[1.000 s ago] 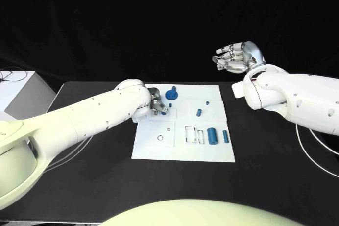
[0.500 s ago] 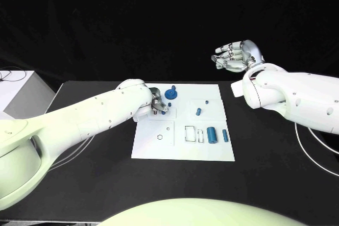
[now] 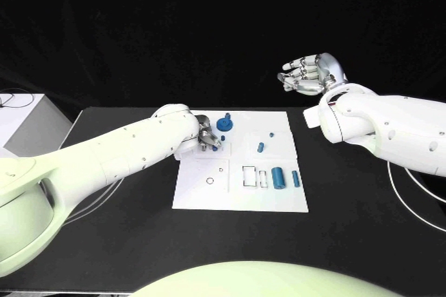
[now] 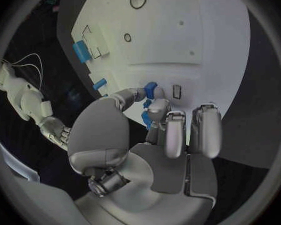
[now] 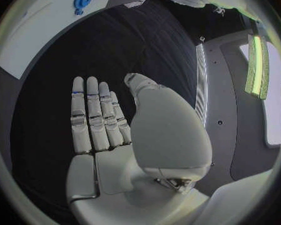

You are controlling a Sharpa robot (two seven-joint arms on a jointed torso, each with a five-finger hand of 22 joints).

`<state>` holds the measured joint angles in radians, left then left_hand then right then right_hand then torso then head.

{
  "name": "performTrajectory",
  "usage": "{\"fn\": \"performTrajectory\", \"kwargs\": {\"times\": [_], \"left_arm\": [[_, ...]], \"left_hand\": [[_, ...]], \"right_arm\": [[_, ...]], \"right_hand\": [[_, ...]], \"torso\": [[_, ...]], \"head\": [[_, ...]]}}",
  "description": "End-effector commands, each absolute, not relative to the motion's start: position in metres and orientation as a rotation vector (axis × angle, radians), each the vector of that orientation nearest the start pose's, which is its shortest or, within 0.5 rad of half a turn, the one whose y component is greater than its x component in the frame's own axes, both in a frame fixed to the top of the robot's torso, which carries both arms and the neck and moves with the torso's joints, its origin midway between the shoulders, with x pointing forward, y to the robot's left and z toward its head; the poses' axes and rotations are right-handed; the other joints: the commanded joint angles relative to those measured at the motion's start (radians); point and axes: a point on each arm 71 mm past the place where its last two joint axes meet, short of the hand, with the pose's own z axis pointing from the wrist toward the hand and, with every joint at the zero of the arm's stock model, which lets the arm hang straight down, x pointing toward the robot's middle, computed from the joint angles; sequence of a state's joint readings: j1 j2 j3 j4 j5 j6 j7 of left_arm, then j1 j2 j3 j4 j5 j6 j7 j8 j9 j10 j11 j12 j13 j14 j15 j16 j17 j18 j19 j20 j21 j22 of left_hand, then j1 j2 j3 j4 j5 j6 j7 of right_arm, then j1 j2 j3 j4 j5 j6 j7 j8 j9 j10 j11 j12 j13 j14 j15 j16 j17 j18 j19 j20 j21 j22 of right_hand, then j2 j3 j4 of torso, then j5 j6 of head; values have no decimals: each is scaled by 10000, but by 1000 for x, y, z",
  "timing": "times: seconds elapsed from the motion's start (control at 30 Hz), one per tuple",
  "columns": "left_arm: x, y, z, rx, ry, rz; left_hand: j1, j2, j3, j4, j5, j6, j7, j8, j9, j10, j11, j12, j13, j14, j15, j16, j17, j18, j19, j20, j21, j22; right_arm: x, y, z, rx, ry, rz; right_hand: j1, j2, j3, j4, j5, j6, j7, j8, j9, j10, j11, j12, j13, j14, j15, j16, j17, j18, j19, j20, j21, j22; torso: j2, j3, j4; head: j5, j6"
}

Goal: Assemble the parts on the task board

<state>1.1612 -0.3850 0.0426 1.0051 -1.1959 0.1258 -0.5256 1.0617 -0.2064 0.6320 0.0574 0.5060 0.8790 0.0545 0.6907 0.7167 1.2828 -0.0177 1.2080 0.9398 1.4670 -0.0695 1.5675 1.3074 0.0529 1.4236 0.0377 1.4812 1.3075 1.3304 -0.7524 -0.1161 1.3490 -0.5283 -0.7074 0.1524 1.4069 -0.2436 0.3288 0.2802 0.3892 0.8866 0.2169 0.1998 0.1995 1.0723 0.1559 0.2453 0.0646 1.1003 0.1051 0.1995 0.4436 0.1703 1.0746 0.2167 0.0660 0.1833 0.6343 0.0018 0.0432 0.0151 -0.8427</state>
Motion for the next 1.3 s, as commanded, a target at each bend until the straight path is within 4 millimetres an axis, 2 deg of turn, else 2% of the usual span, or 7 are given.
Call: {"fn": "performTrajectory", "kwargs": {"times": [0.03, 0.2, 0.47, 0.63, 0.93, 1.07, 1.3], "left_arm": [[548, 124, -255, -1907, 22932, -3344], [549, 126, -255, -1846, 22828, -3233], [550, 129, -254, -2041, 22579, -3273], [550, 130, -253, -2219, 22471, -3361], [549, 135, -253, -2369, 22457, -3396], [548, 138, -251, -2400, 22449, -3439], [548, 147, -245, -2361, 22365, -3382]], "left_hand": [[-66, -154, -420, 213, -44, 104, 0, -109, -60, -84, 19, -41, -23, 1038, -6, 33, 2634, 12, -60, -1, -48, 189], [-215, -295, -1302, 857, -159, 124, 63, -255, -126, -198, 77, -59, -86, 1038, 44, 33, 2634, 30, -111, 34, -101, 108], [84, -413, -2175, 1734, -1582, 159, 94, -336, -132, -243, 109, -21, -104, 1038, 77, 33, 2634, 32, -106, 69, -122, 111], [294, -391, -2696, 2311, -1998, 178, 95, -324, -104, -231, 115, 22, -89, 1038, 80, 33, 2634, 31, -95, 76, -124, 128], [115, -83, -3435, 2359, -2577, 211, 75, -305, -83, -225, 103, 47, -100, 1038, 75, 33, 2634, 31, -89, 77, -130, 137], [206, 259, -4329, 2372, -3361, 210, 67, -290, -65, -226, 85, 64, -118, 1038, 66, 33, 2634, 31, -85, 71, -137, 147], [329, 508, -4875, 2369, -3614, 225, 52, -271, -56, -224, 87, 75, -140, 1038, 63, 33, 2634, 31, -81, 70, -140, 155]], "right_arm": [[537, -232, -142, 6890, 13119, 9276], [537, -233, -142, 6904, 13116, 9286], [537, -233, -142, 6913, 13109, 9280], [537, -233, -142, 6913, 13108, 9283], [537, -234, -142, 6923, 13106, 9266], [536, -234, -143, 6930, 13103, 9253], [536, -236, -143, 6948, 13098, 9218]], "right_hand": [[-88, 31, 50, 3, 44, 16, 78, -47, -15, 0, -3, -58, -13, 50, -6, -46, -9, 137, -63, -13, -11, -15], [-129, 29, 41, 18, 28, 5, 88, -58, -21, -10, 9, -73, -13, 30, 9, -90, -39, 134, -87, -1, -16, -57], [-161, 33, 33, 27, 15, -4, 96, -67, -26, -20, 19, -85, -12, 6, 24, -132, -66, 132, -117, 12, -22, -97], [-196, 41, 24, 39, 13, -7, 101, -71, -28, -22, 24, -91, -11, -5, 32, -156, -83, 132, -135, 20, -23, -123], [-232, 50, 13, 43, 18, -6, 104, -75, -31, -21, 29, -95, -9, -30, 44, -197, -110, 131, -167, 34, -26, -163], [-239, 52, 11, 42, 19, -6, 105, -76, -31, -21, 31, -97, -8, -39, 48, -210, -119, 131, -178, 37, -27, -175], [-251, 54, 6, 39, 23, -8, 107, -79, -33, -23, 34, -100, -8, -53, 54, -233, -134, 131, -197, 44, -29, -196]], "torso": [[0, -4, -1], [10, -4, -2], [6, -8, 9], [6, -17, 8], [6, -15, 4], [0, -18, 11], [-25, 7, 16]], "head": [[1, 5], [0, 25], [-16, 53], [-21, 48], [-16, 66], [-18, 69], [-13, 107]]}}
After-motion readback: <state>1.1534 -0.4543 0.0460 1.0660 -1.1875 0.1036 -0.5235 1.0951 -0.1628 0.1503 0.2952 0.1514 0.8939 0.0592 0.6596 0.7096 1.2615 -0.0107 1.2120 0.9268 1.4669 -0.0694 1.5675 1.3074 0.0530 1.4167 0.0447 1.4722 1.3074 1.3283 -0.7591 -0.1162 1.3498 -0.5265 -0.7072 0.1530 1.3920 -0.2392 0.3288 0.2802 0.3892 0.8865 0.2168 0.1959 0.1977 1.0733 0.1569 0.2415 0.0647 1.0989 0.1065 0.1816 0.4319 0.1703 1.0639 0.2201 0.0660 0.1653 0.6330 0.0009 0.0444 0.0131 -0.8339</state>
